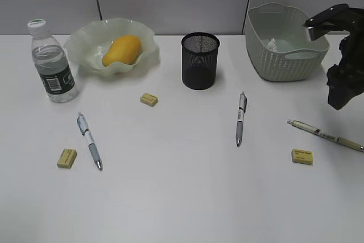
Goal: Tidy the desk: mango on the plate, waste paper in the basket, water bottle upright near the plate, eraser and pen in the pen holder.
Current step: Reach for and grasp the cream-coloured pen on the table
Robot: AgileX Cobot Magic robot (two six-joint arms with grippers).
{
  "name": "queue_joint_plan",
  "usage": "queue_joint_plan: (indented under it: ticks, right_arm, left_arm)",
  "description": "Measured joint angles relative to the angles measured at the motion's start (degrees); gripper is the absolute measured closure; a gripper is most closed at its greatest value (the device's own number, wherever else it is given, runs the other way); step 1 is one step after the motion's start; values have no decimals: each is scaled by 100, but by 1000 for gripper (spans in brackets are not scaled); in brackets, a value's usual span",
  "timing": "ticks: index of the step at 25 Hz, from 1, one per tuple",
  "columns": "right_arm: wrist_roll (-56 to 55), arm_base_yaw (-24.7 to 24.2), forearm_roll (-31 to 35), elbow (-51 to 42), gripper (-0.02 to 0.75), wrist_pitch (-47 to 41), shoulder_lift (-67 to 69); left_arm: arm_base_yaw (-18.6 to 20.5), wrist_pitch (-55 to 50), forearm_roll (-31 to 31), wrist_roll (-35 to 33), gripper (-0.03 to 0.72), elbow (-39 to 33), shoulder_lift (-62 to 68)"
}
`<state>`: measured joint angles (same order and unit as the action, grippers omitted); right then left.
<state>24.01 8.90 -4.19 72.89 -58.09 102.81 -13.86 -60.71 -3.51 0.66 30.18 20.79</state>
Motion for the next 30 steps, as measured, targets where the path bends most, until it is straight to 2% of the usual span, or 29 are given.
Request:
queue_joint_plan:
  ticks: [4, 14, 27, 30]
  right_arm:
    - [418, 0, -14, 5, 273, 284, 104]
    - [873, 0, -62, 5, 276, 370, 981]
    - [944, 0, -458, 5, 280, 1025, 1678]
    - [944, 0, -445, 5, 307, 1121, 1755]
  left_arm:
    - [0, 0, 0, 0, 204, 0, 0]
    - [0, 0, 0, 0, 215, 0, 0]
    - [0, 0, 0, 0, 223, 0, 0]
    - [0, 0, 0, 0, 225, 0, 0]
